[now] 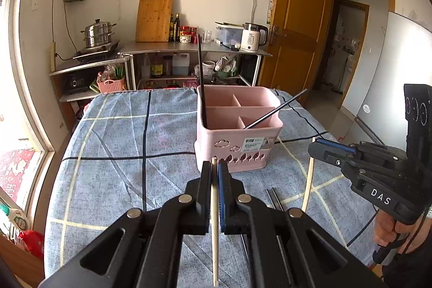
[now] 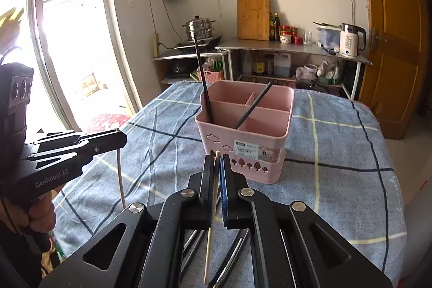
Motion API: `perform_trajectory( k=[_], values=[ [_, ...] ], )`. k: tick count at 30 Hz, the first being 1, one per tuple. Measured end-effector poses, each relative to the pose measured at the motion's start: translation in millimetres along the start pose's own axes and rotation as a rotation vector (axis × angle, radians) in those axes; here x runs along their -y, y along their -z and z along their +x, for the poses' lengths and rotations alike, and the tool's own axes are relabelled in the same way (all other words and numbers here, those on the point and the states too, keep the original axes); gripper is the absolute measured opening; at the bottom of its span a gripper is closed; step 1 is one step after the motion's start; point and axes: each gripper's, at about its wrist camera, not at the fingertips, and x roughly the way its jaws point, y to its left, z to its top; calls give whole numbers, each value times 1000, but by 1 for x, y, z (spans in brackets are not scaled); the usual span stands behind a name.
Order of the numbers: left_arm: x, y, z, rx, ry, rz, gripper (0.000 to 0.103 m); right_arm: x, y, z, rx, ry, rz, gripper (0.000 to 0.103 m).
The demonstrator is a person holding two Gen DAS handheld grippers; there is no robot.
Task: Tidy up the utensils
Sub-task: 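Carry the held chopsticks with both tools up over the pink basket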
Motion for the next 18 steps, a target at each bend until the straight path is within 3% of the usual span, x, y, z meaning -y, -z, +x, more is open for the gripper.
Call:
perform_trajectory(
  k=[7,18],
  values=[
    [0,-10,-12,41,5,14,5,-1,-9,-18,59,7,-5,4],
    [-4,-17,-11,41,19,8,5,1,-10,-24,64,13,-19,4]
  ],
)
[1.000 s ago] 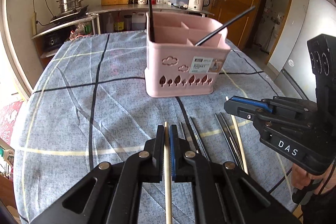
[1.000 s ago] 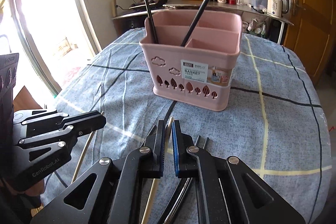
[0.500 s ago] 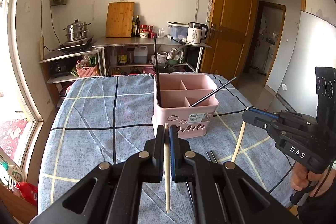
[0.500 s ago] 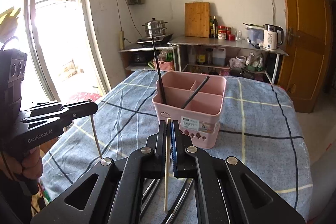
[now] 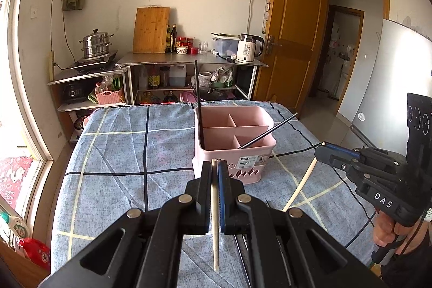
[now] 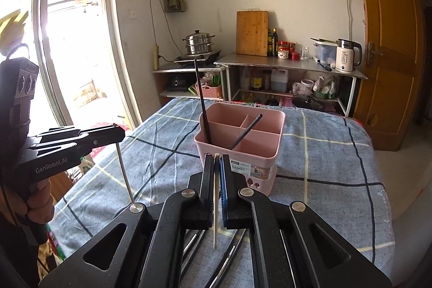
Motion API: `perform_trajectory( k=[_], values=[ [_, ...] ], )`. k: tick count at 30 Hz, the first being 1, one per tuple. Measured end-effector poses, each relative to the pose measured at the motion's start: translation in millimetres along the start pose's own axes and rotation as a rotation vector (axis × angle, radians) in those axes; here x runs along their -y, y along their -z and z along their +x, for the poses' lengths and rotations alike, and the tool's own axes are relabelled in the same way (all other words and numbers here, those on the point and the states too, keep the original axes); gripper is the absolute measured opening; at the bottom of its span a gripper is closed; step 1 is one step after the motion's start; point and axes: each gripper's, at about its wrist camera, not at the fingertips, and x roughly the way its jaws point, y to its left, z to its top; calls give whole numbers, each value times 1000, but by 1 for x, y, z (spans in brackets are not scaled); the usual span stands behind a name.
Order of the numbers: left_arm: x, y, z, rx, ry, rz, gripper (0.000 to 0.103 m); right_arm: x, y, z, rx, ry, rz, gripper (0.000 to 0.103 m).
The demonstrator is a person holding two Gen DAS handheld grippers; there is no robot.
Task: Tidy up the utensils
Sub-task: 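Carry the held chopsticks with both tools up over the pink basket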
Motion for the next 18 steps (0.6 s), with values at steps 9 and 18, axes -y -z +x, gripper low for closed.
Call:
perform_trajectory(
  k=[9,18],
  values=[
    [-1,-28,10,6,16,3,5,2,-18,-2,37,-8,-10,4],
    [1,-83,15,69,33,10,5,9,-58,-3,113,-10,-8,4]
  ],
)
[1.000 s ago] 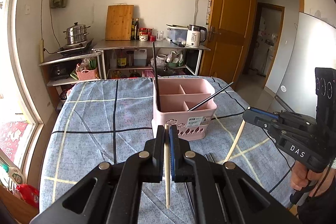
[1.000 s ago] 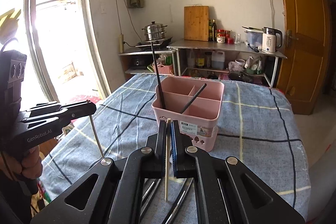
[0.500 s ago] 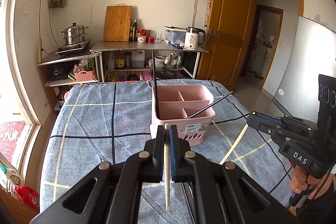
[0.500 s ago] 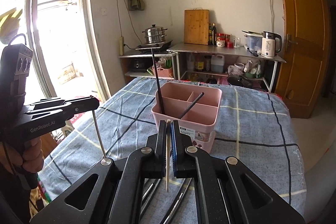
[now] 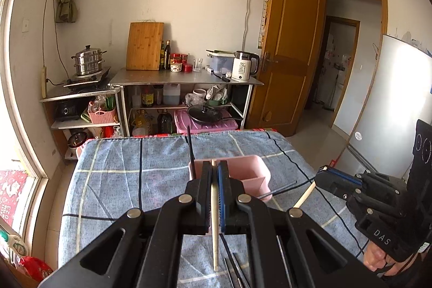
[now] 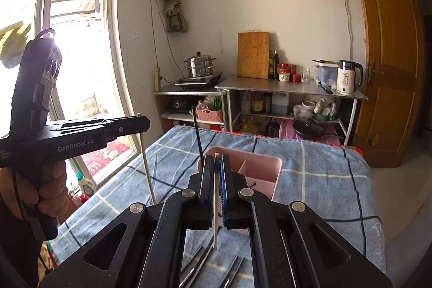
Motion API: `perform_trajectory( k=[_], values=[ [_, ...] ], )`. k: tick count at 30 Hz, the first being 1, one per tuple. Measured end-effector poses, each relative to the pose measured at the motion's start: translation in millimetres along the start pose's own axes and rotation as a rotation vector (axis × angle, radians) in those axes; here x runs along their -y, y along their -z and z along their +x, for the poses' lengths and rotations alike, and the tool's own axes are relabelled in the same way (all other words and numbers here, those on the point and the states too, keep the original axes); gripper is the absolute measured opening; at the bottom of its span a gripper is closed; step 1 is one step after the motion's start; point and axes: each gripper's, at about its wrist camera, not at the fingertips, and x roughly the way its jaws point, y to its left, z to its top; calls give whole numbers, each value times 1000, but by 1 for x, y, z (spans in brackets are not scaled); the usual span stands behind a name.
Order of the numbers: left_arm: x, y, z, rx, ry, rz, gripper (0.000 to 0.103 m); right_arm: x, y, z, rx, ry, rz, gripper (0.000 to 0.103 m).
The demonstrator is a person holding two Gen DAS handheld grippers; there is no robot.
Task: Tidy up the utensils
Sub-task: 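Carry the held chopsticks with both tools up over the pink basket, then open both tools to release the chopsticks into the basket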
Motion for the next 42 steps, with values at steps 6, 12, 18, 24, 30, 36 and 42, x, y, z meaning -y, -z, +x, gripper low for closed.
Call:
perform_trajectory(
  k=[6,12,18,24,30,36,42],
  values=[
    [0,-32,4,64,9,-1,5,4,-28,7,59,-1,9,4],
    [-2,-48,20,105,-3,12,5,13,-47,19,100,7,36,4],
    [-11,-49,40,116,13,-19,5,18,-52,37,102,16,49,4],
    [-17,-31,63,80,18,-33,5,23,-39,57,61,12,57,4],
    [-21,-13,77,22,18,-41,5,29,-23,69,5,12,69,4],
    [-23,2,86,-29,20,-53,5,32,-11,79,-50,13,80,4],
    [-26,7,84,-34,11,-62,7,41,-6,79,-73,27,101,6]
  ],
)
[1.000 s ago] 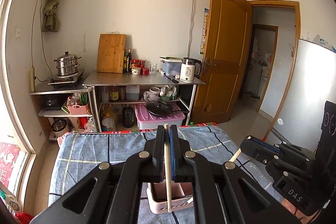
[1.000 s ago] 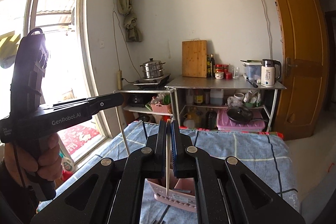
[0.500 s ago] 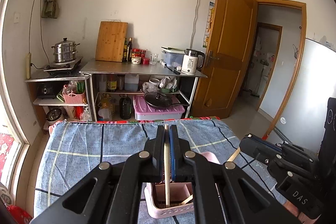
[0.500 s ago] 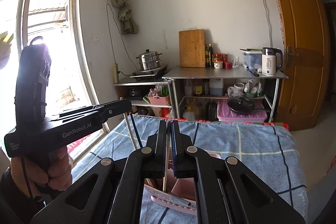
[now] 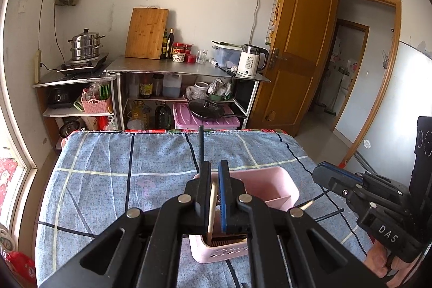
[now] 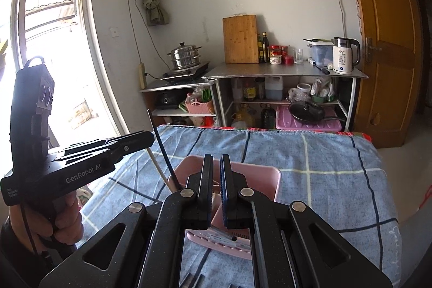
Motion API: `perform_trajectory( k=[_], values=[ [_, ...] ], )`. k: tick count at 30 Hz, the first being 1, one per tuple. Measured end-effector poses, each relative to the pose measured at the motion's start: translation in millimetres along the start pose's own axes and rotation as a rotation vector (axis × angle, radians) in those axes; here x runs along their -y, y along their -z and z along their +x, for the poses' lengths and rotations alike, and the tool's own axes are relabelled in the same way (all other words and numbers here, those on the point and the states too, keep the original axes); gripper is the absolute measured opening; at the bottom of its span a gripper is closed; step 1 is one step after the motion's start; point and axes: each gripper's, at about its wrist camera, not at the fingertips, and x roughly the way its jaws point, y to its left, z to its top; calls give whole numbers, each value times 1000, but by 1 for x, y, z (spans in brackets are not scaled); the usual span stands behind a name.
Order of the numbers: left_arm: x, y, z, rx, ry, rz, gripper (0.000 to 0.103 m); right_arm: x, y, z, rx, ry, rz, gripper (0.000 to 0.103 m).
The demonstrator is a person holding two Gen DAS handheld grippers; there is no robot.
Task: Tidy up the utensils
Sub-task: 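Open both tools to release the chopsticks into the basket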
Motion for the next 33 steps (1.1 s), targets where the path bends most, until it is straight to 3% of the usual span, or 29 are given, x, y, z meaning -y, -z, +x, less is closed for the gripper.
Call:
perform_trajectory(
  k=[4,12,23,33],
  values=[
    [-2,1,-8,15,-5,-2,22,3,0,-10,9,3,5,12],
    [-6,19,-44,68,-27,-15,31,4,16,-47,58,26,-6,14],
    [9,81,-80,64,-15,11,32,8,74,-87,21,6,25,14],
    [20,141,-77,-44,21,-7,32,14,130,-89,-76,0,67,14]
  ],
)
